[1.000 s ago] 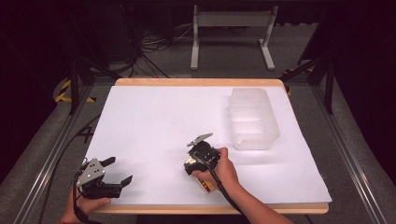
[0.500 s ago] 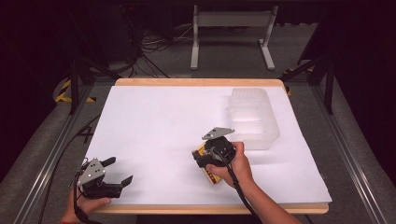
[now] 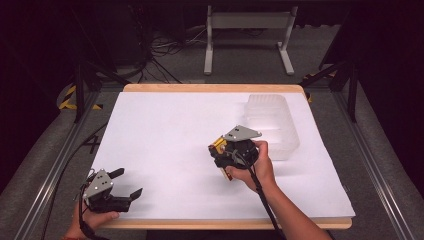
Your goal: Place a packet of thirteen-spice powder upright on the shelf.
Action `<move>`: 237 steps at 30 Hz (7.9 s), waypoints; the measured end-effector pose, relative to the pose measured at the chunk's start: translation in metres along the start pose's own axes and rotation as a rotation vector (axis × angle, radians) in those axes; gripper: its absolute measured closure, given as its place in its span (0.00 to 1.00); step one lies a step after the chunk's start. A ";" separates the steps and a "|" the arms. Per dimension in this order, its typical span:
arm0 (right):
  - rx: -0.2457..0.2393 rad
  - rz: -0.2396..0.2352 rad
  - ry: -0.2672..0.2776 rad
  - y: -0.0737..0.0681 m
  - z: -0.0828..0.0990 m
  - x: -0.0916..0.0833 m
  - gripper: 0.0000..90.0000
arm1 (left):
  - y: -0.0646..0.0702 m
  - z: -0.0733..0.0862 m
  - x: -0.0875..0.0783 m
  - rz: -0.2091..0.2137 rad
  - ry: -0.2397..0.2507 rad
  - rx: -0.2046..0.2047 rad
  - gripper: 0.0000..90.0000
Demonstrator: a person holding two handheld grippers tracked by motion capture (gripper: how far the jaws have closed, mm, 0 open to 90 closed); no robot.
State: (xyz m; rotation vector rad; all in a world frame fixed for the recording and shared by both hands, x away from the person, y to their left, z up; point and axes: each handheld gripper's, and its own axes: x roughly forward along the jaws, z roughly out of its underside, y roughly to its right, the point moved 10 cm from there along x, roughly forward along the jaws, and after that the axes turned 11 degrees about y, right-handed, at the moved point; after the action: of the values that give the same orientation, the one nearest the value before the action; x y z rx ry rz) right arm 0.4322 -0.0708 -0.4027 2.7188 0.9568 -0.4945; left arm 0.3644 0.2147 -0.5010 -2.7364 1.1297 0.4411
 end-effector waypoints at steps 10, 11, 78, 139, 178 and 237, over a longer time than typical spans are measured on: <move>-0.018 0.037 0.101 0.022 -0.027 0.002 0.36 | 0.000 0.000 0.000 0.003 0.002 -0.001 0.08; -0.018 0.037 0.101 0.022 -0.027 0.002 0.36 | 0.000 0.000 0.000 0.003 0.002 -0.001 0.08; 0.113 0.346 0.080 0.176 0.027 -0.034 0.36 | 0.004 0.000 0.000 0.014 -0.004 0.016 0.08; 0.019 0.230 -0.017 0.160 0.054 -0.079 0.27 | 0.005 0.001 0.000 0.014 -0.010 0.021 0.08; -0.144 0.145 -0.083 0.132 0.102 -0.126 0.23 | 0.004 0.001 -0.001 0.011 -0.008 0.016 0.08; -0.018 0.321 0.015 0.157 0.178 -0.173 0.12 | 0.003 -0.001 0.000 0.017 0.007 0.011 0.08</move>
State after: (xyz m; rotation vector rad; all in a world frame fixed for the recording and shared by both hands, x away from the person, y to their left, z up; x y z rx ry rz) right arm 0.3628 -0.3438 -0.4857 2.7868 0.5073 -0.4008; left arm 0.3627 0.2124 -0.4997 -2.7236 1.1543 0.4265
